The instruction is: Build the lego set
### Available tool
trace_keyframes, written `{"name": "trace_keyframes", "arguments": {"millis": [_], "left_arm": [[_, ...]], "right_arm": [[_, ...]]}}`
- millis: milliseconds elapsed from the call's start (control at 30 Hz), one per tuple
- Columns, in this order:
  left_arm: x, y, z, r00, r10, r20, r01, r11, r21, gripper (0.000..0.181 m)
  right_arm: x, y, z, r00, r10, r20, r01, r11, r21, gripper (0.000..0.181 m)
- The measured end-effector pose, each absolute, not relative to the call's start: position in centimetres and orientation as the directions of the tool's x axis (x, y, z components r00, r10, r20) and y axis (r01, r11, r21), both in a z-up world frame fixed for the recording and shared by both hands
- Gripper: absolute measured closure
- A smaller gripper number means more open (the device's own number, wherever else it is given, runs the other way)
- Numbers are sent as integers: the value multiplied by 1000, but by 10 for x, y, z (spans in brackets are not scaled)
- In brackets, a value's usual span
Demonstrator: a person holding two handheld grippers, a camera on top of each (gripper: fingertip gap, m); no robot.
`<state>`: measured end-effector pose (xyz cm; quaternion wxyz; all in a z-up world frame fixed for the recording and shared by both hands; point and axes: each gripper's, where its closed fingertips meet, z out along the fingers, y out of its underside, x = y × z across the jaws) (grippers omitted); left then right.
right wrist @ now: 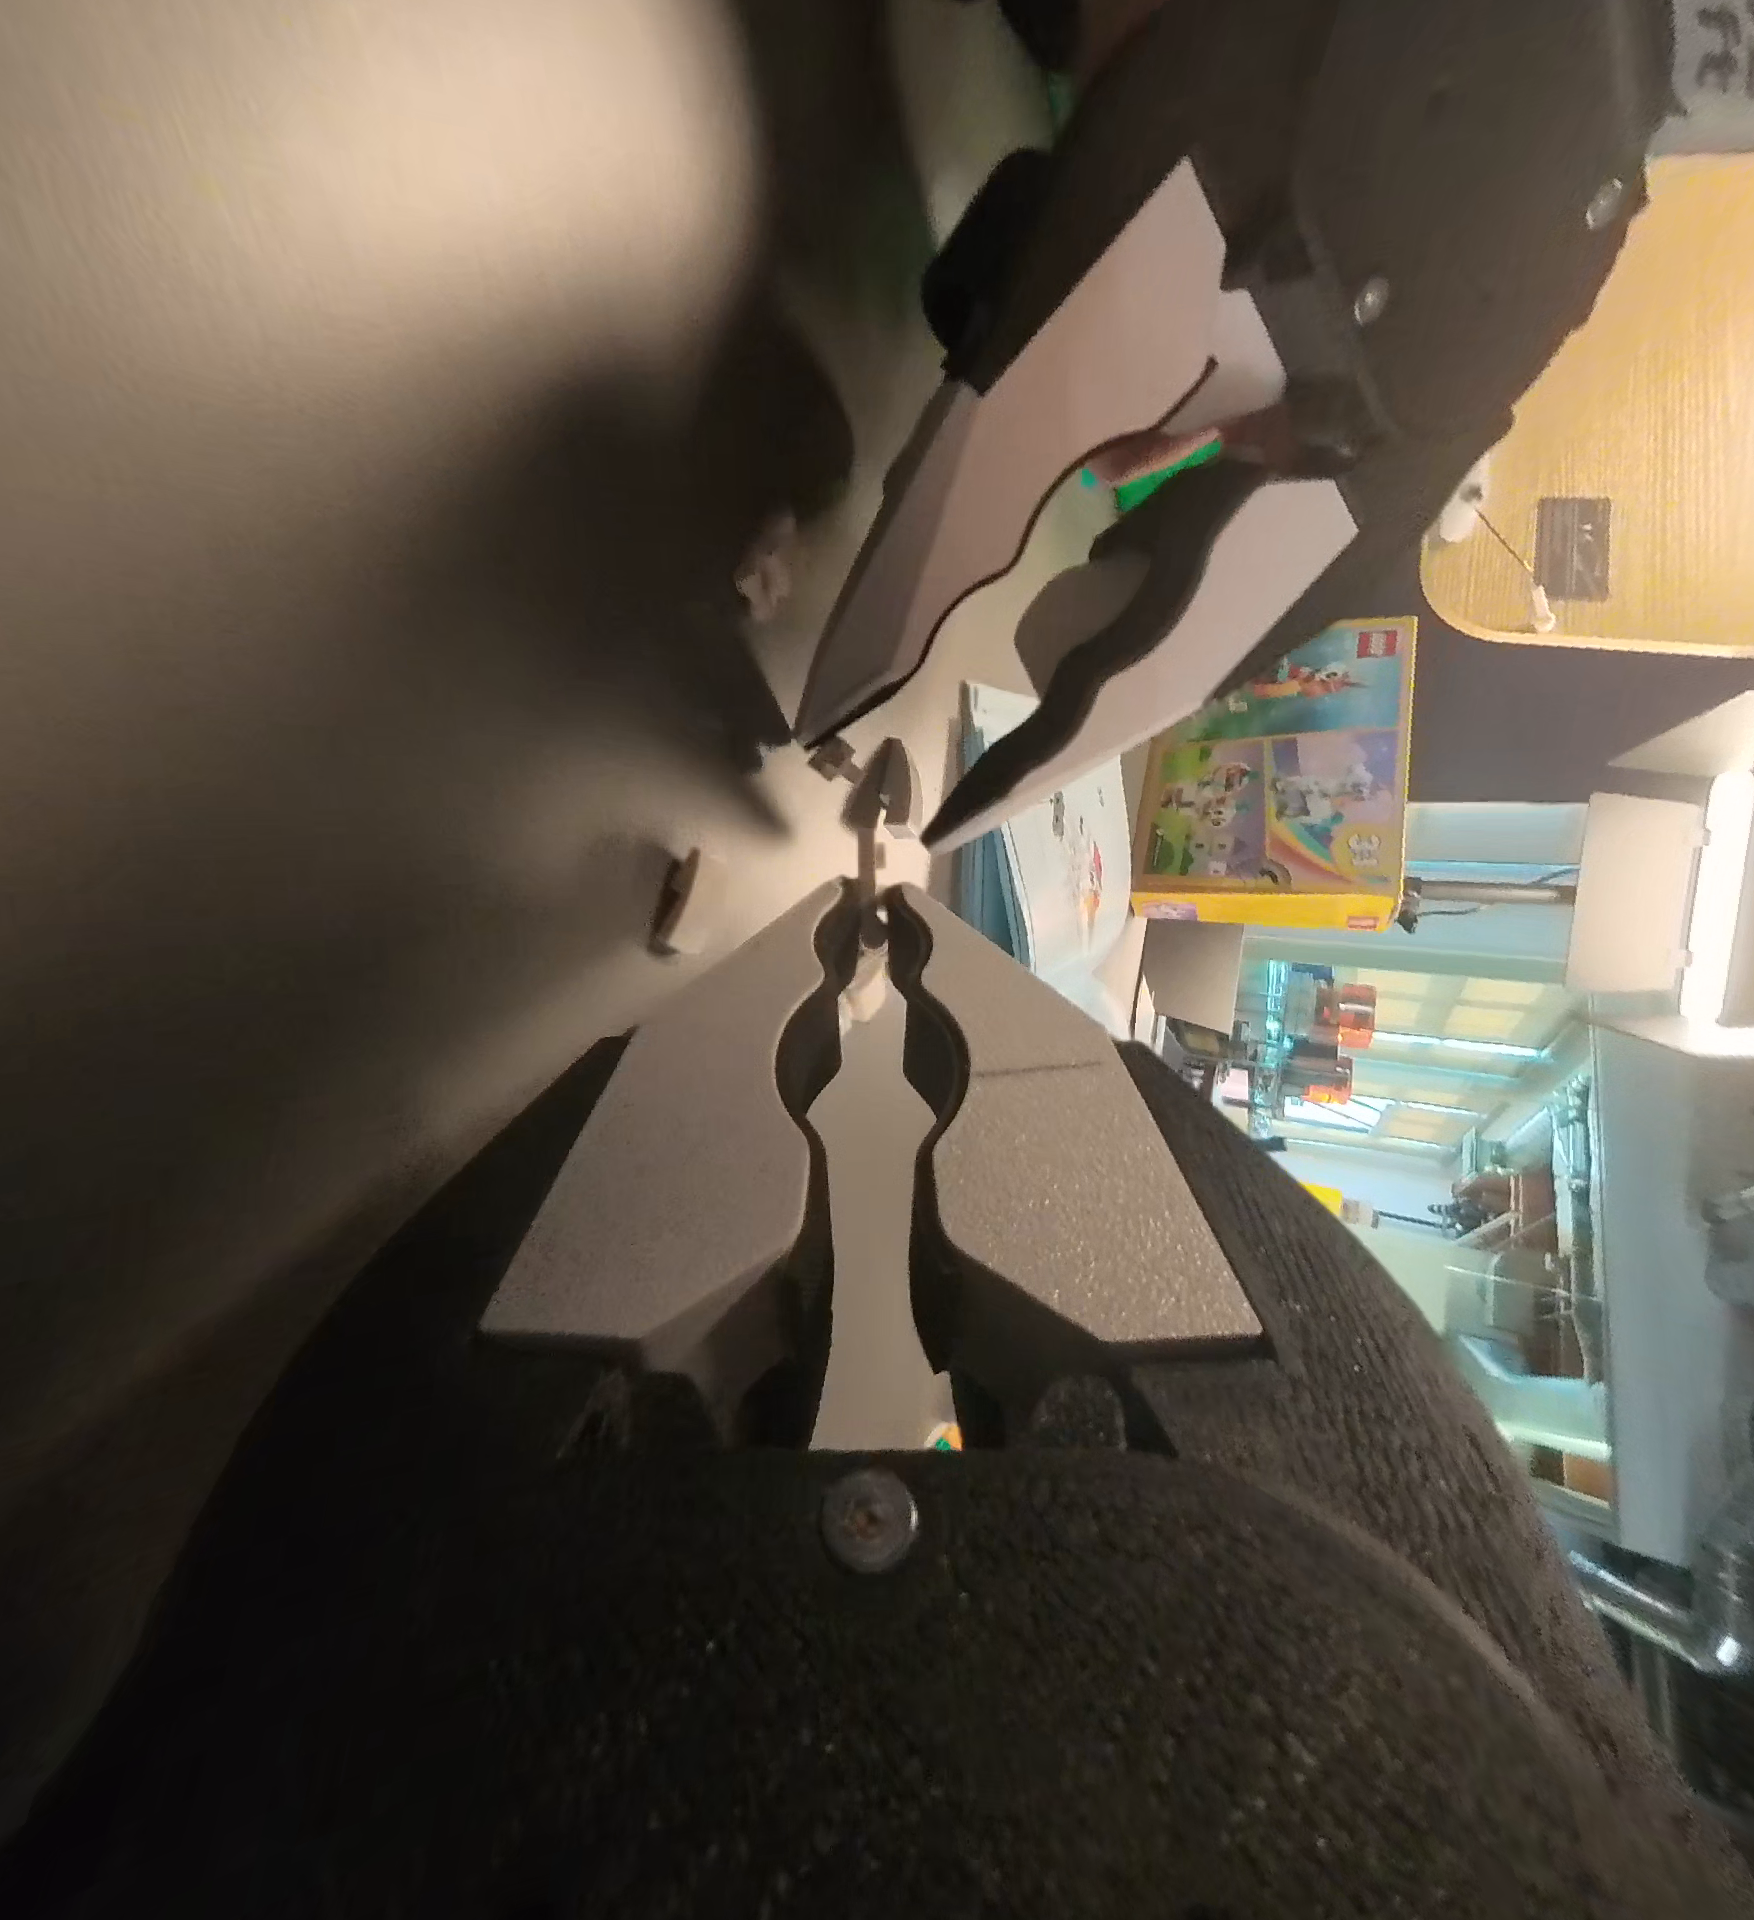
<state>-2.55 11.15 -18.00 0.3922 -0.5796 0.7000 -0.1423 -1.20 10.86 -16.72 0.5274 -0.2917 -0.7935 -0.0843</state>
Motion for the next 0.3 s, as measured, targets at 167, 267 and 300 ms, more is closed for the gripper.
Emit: {"name": "trace_keyframes", "arguments": {"millis": [167, 267, 300], "left_arm": [[-24, 111, -180, -29, -917, -398, -698, 304, -649, 147], [-25, 111, -180, -32, -914, -405, -699, 310, -645, 148], [-25, 111, -180, -32, -914, -404, -700, 309, -644, 148]], "right_arm": [[-20, 103, -176, -342, 327, 881, 547, 832, -97, 179], [-22, 99, -178, -356, 314, 880, 537, 840, -83, 179], [-22, 99, -177, -354, 312, 882, 536, 841, -82, 179]]}}
